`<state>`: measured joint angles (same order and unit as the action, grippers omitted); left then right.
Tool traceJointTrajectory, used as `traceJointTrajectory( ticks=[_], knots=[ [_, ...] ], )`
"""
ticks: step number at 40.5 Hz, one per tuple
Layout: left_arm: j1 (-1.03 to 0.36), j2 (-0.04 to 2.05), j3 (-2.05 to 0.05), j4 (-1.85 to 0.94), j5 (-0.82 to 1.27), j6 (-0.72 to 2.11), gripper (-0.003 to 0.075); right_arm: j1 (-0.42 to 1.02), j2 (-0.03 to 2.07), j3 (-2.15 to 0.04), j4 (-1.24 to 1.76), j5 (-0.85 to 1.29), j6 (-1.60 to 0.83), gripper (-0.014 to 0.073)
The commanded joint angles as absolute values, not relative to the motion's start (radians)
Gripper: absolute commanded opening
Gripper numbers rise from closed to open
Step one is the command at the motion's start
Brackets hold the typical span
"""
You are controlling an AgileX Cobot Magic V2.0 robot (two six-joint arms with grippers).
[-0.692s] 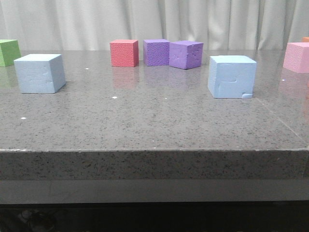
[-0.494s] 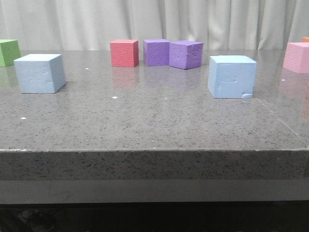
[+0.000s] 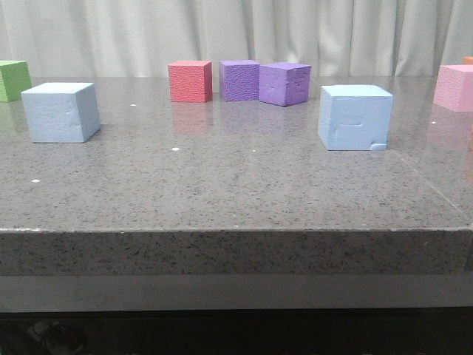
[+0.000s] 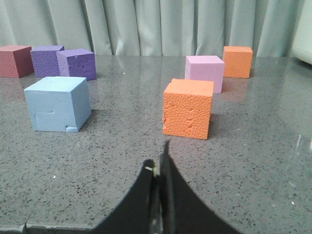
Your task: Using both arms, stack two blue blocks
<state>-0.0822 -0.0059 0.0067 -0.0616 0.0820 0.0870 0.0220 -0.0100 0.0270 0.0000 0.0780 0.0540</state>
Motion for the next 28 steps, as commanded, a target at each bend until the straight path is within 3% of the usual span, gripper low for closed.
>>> traceJointTrajectory(
  ticks=[1, 12, 20, 28],
  knots=[
    [-0.083, -0.027, 0.044, -0.07, -0.007, 0.083, -0.0018, 0.018, -0.029, 0.026, -0.008, -0.011, 0.049, -0.0068],
    [-0.083, -0.027, -0.05, -0.092, 0.0, 0.081, -0.0018, 0.018, -0.029, -0.058, 0.021, -0.041, 0.053, -0.0068],
    [-0.083, 0.02, -0.285, -0.092, 0.189, 0.081, -0.0018, 0.018, 0.015, -0.285, 0.021, 0.129, 0.053, -0.0068],
    [-0.083, 0.197, -0.558, -0.092, 0.404, 0.081, -0.0018, 0.018, 0.17, -0.5, 0.007, 0.299, 0.052, -0.0068]
  ],
)
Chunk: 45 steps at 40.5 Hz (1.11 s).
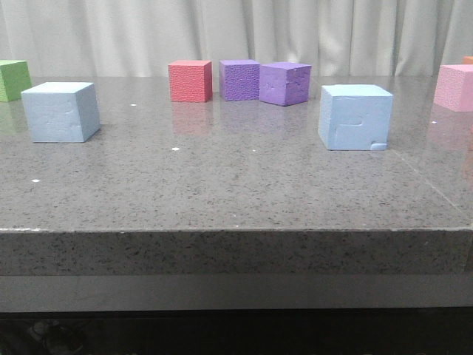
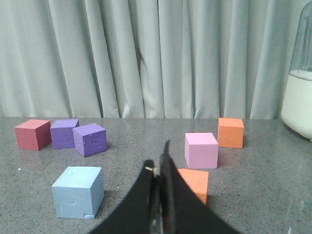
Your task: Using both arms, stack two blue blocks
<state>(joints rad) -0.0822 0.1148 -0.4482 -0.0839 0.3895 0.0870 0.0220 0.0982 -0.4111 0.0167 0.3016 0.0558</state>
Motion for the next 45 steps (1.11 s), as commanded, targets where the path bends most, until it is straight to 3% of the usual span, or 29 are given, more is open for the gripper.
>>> traceJointTrajectory(
  ticks=[1, 11, 27, 30, 36, 38, 41, 45],
  knots=[
    [-0.083, 0.217, -0.581, -0.092, 0.433, 0.081, -0.0018, 0.018, 0.194, -0.523, 0.007, 0.318, 0.052, -0.0068],
    [-0.083, 0.399, -0.674, -0.092, 0.521, 0.081, -0.0018, 0.018, 0.393, -0.608, 0.009, 0.465, 0.052, -0.0068],
    [-0.083, 0.529, -0.672, -0.095, 0.523, 0.081, -0.0008, 0.018, 0.579, -0.606, 0.016, 0.498, 0.052, -0.006],
    [-0.083, 0.545, -0.672, -0.093, 0.523, 0.081, 0.0087, 0.021, 0.589, -0.606, 0.018, 0.498, 0.052, 0.001],
    [-0.083, 0.555, -0.672, -0.093, 0.519, 0.081, 0.0456, 0.024, 0.589, -0.606, 0.019, 0.497, 0.052, 0.0358],
    [-0.083, 0.555, -0.672, -0.095, 0.519, 0.081, 0.0523, 0.024, 0.589, -0.606, 0.026, 0.495, 0.052, 0.0455],
    [-0.083, 0.555, -0.672, -0.098, 0.523, 0.081, 0.0549, 0.025, 0.589, -0.607, 0.041, 0.496, 0.052, 0.0547],
    [-0.083, 0.555, -0.672, -0.099, 0.523, 0.081, 0.0547, 0.048, 0.593, -0.624, 0.056, 0.514, 0.034, 0.0572]
  ],
)
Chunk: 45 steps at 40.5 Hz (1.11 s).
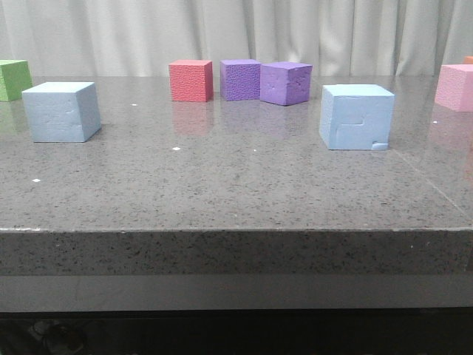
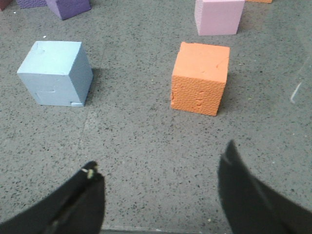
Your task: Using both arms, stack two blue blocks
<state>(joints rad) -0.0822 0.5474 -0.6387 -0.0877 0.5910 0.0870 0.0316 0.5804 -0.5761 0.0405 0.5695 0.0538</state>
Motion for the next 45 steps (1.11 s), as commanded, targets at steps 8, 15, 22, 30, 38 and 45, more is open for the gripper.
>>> traceJointTrajectory(
  ticks=[8, 15, 22, 30, 38, 45],
  knots=[
    [-0.083, 0.555, -0.672, -0.109, 0.513, 0.081, 0.0547, 0.159, 0.674, -0.739, 0.061, 0.562, -0.03, 0.0574],
    [-0.083, 0.555, -0.672, -0.109, 0.499, 0.081, 0.0547, 0.284, 0.79, -0.849, 0.061, 0.567, -0.062, 0.061],
    [-0.083, 0.555, -0.672, -0.109, 0.491, 0.081, 0.0547, 0.376, 0.961, -0.983, 0.061, 0.587, -0.047, 0.0613],
    [-0.083, 0.555, -0.672, -0.109, 0.49, 0.081, 0.0547, 0.383, 1.184, -1.157, 0.04, 0.68, 0.081, 0.0613],
    [-0.083, 0.555, -0.672, -0.109, 0.49, 0.081, 0.0547, 0.383, 1.378, -1.327, -0.084, 0.768, 0.275, 0.0613],
    [-0.083, 0.555, -0.672, -0.109, 0.487, 0.081, 0.0547, 0.383, 1.506, -1.431, -0.136, 0.79, 0.343, 0.0613]
  ],
)
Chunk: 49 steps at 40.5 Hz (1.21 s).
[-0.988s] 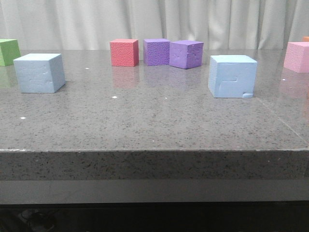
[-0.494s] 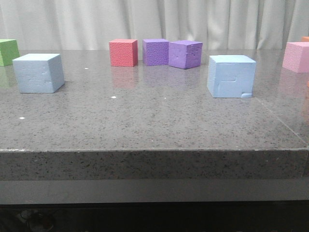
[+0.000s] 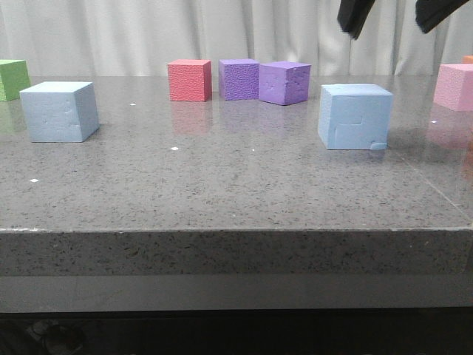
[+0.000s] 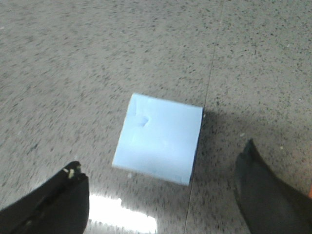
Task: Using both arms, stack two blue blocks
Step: 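Lower the right gripper onto the light-blue cube and close it, then lift the light-blue cube and carry it toward the table center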
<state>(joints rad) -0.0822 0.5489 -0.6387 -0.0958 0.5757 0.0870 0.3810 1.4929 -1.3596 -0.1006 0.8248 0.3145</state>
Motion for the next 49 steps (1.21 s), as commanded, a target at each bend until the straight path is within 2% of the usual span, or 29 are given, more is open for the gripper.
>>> traceJointTrajectory(
  ticks=[1, 24, 27, 32, 41, 49],
  knots=[
    [-0.083, 0.555, -0.672, -0.109, 0.485, 0.081, 0.0547, 0.383, 1.519, -1.437, -0.136, 0.79, 0.344, 0.0613],
    [-0.083, 0.555, -0.672, -0.109, 0.476, 0.081, 0.0547, 0.382, 1.752, -1.499, -0.162, 0.768, 0.433, 0.061],
    [-0.083, 0.555, -0.672, -0.109, 0.476, 0.081, 0.0547, 0.382, 1.754, -1.499, -0.162, 0.766, 0.438, 0.0575],
    [-0.083, 0.555, -0.672, -0.109, 0.476, 0.081, 0.0547, 0.382, 1.745, -1.512, -0.148, 0.783, 0.439, 0.0437],
    [-0.083, 0.555, -0.672, -0.11, 0.494, 0.081, 0.0547, 0.457, 1.745, -1.637, -0.115, 0.852, 0.445, 0.0435],
    [-0.083, 0.555, -0.672, -0.11, 0.496, 0.081, 0.0547, 0.549, 1.792, -1.735, -0.13, 0.871, 0.547, 0.0435]
  ],
)
